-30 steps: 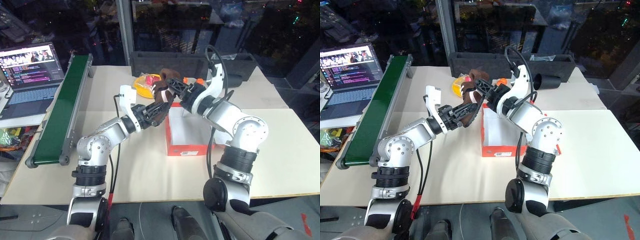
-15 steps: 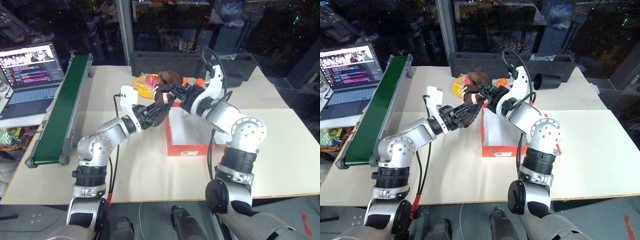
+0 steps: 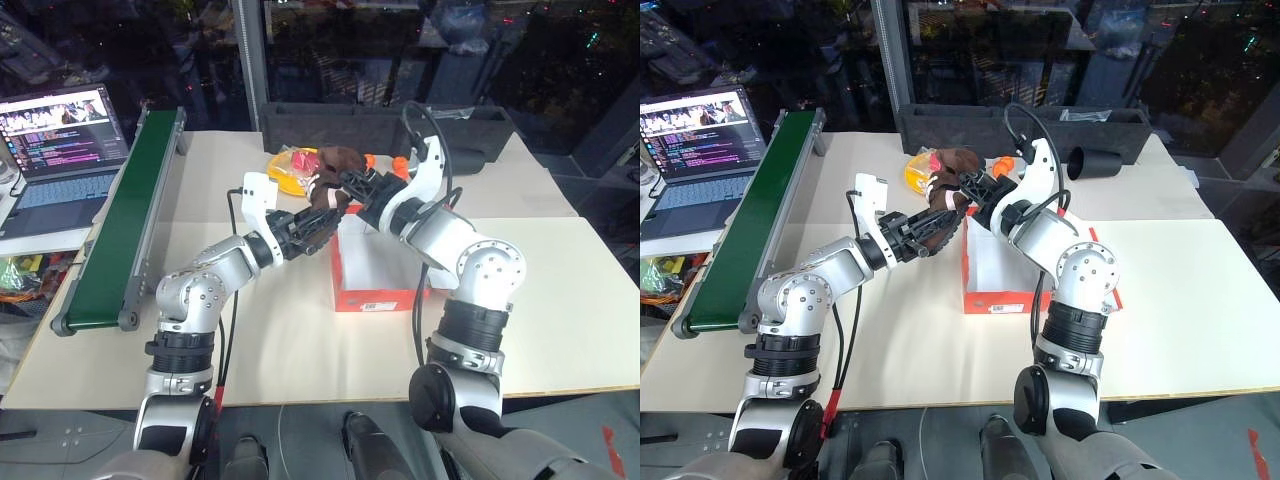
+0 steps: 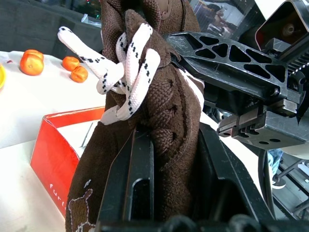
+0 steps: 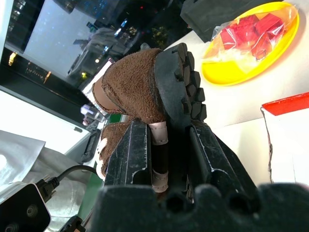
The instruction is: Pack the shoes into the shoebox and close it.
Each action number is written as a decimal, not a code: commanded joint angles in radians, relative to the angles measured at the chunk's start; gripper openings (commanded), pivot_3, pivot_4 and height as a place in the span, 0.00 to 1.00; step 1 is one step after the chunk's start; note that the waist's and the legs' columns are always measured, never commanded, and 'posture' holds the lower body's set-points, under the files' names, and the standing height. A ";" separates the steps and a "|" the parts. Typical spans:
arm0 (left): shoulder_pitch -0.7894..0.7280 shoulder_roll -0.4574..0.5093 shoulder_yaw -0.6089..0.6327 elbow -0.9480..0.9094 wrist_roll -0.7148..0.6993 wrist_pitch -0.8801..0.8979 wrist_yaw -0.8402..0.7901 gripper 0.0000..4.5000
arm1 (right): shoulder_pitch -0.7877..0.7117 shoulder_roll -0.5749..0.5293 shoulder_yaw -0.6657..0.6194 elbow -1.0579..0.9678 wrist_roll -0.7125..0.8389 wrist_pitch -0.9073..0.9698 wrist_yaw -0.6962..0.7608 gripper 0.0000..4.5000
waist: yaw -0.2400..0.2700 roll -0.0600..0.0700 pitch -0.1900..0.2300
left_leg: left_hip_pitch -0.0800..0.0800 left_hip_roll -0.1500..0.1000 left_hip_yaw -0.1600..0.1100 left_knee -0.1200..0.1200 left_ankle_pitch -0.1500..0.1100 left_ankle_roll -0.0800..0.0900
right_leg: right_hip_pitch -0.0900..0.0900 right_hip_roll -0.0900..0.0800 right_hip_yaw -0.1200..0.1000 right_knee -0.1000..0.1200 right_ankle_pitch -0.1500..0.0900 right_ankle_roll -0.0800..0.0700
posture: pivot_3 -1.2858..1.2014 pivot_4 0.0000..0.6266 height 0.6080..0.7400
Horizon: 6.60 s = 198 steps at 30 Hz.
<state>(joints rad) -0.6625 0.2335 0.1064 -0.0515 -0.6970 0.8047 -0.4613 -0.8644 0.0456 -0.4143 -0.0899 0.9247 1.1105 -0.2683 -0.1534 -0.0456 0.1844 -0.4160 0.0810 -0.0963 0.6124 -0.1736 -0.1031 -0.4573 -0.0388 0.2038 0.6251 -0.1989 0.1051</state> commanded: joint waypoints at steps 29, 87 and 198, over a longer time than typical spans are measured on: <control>0.217 0.228 -0.146 -0.239 0.022 -0.016 -0.280 0.58 | -0.066 -0.497 0.182 0.494 -0.246 0.086 0.354 0.13 | -0.002 0.002 0.002 | 0.000 0.000 0.000 -0.002 0.000 0.001 | 0.000 0.000 0.000 -0.001 -0.002 -0.002 | 0.52 0.24 0.75; 0.060 0.324 0.185 0.451 0.569 -0.369 0.297 0.99 | 0.319 -0.467 0.598 -0.321 -0.474 -0.375 0.822 1.00 | 0.014 0.004 0.003 | 0.000 0.000 -0.001 -0.001 0.002 0.000 | -0.001 0.000 -0.001 0.002 -0.001 0.000 | 0.52 0.24 0.75; 0.070 -0.041 -0.033 -0.025 0.163 -0.252 0.058 0.45 | 0.058 0.050 0.000 -0.112 -0.034 -0.081 0.164 1.00 | 0.025 -0.001 0.001 | -0.003 0.000 -0.004 -0.002 0.006 -0.007 | -0.001 -0.001 -0.003 0.004 0.001 -0.002 | 0.52 0.24 0.75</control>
<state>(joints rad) -0.5772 0.1871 0.0671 0.0042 -0.5133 0.5524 -0.3825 -0.7731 0.0857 -0.4086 -0.1830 0.8439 1.0171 -0.0833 -0.1280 -0.0467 0.1857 -0.4183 0.0806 -0.1003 0.6101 -0.1674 -0.1094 -0.4582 -0.0393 0.2007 0.6295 -0.1982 0.1032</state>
